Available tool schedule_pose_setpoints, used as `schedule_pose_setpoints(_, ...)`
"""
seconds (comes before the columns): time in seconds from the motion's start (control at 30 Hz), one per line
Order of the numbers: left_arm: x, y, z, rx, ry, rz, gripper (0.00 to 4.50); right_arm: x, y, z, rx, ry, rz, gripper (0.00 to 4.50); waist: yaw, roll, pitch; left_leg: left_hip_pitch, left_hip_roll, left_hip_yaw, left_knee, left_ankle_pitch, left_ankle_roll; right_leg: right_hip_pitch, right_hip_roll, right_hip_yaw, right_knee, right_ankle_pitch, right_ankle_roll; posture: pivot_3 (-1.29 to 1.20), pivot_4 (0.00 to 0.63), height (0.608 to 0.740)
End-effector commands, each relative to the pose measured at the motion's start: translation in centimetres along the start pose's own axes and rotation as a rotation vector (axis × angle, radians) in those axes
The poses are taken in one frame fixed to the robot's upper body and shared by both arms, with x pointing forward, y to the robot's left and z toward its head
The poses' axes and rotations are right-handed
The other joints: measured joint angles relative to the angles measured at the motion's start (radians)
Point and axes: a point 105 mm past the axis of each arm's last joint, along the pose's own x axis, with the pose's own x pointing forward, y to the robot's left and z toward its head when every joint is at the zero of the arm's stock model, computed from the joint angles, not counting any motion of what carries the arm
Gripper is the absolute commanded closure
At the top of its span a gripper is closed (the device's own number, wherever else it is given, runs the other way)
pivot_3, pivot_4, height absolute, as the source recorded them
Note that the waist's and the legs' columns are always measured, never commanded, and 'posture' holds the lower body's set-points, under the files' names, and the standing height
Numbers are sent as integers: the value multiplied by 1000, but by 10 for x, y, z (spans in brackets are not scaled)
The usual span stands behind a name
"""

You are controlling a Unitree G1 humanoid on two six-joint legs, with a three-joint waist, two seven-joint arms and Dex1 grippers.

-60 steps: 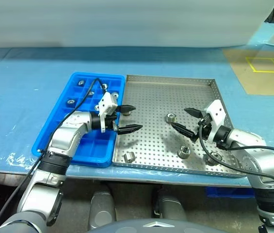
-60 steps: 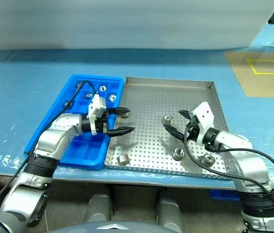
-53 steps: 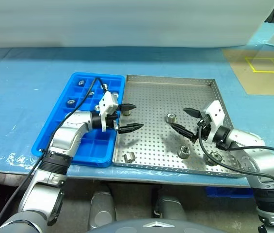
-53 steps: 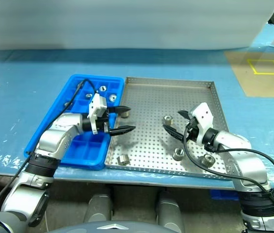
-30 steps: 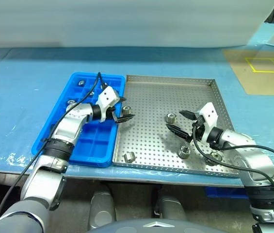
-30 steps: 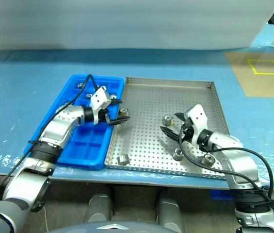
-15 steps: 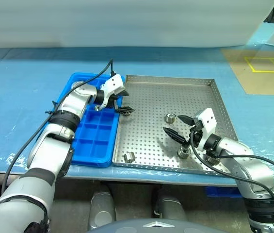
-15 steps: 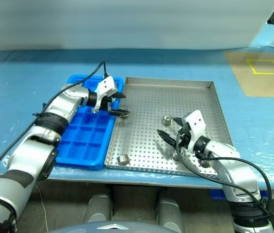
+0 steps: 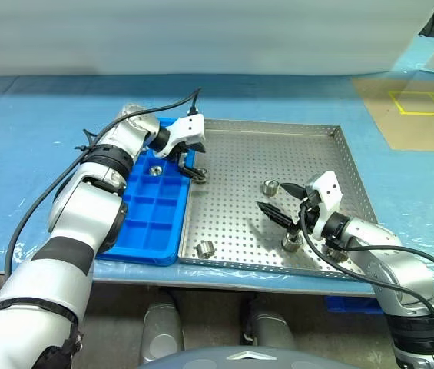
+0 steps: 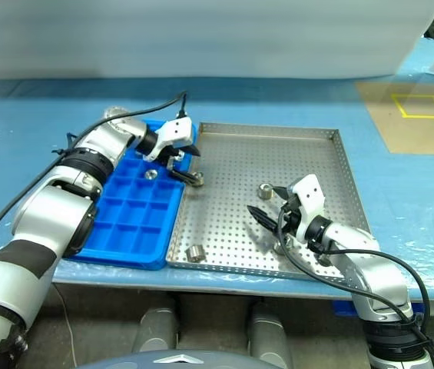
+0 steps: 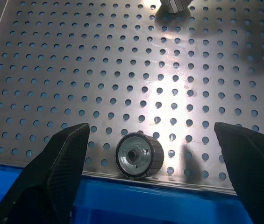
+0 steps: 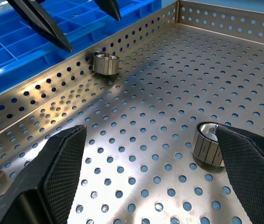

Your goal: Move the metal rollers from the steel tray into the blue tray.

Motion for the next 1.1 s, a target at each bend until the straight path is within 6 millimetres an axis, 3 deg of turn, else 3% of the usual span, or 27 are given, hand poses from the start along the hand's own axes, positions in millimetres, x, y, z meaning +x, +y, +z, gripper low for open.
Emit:
schedule_pose_setpoints(0.03,-1,2,4,67,50,-9,0,-2,6,16,-33,-51,15,12,0,0,0,0,0,0,0,0,0,0,0,0,0,0,0,-158,150,740)
schedule_pose_setpoints(0.2,8,-2,-10,90,117,-11,0,-3,11,16,-24,-50,19,12,0,0,0,0,0,0,0,0,0,0,0,0,-1,0,0,-158,150,740)
schedule_pose_setpoints(0.43,14,-2,-16,117,170,-5,0,-2,14,17,-18,-47,36,12,-2,0,0,6,0,0,-1,-1,1,6,0,0,-2,0,0,-177,150,740)
schedule_pose_setpoints(0.63,17,-7,-32,149,310,-48,0,0,16,18,-19,-51,43,12,-7,0,0,13,0,0,-3,-1,2,11,0,1,-4,0,0,-179,150,740)
schedule_pose_setpoints(1.0,18,-6,-49,113,463,-32,0,1,18,19,-24,-53,46,12,-51,0,0,14,1,0,-5,-1,2,11,1,1,-4,0,0,-180,150,740)
schedule_pose_setpoints(1.1,18,-1,-51,106,477,13,588,2,18,20,-25,-55,48,0,-55,0,0,14,1,0,-5,-1,2,11,1,1,-4,0,0,-180,150,740)
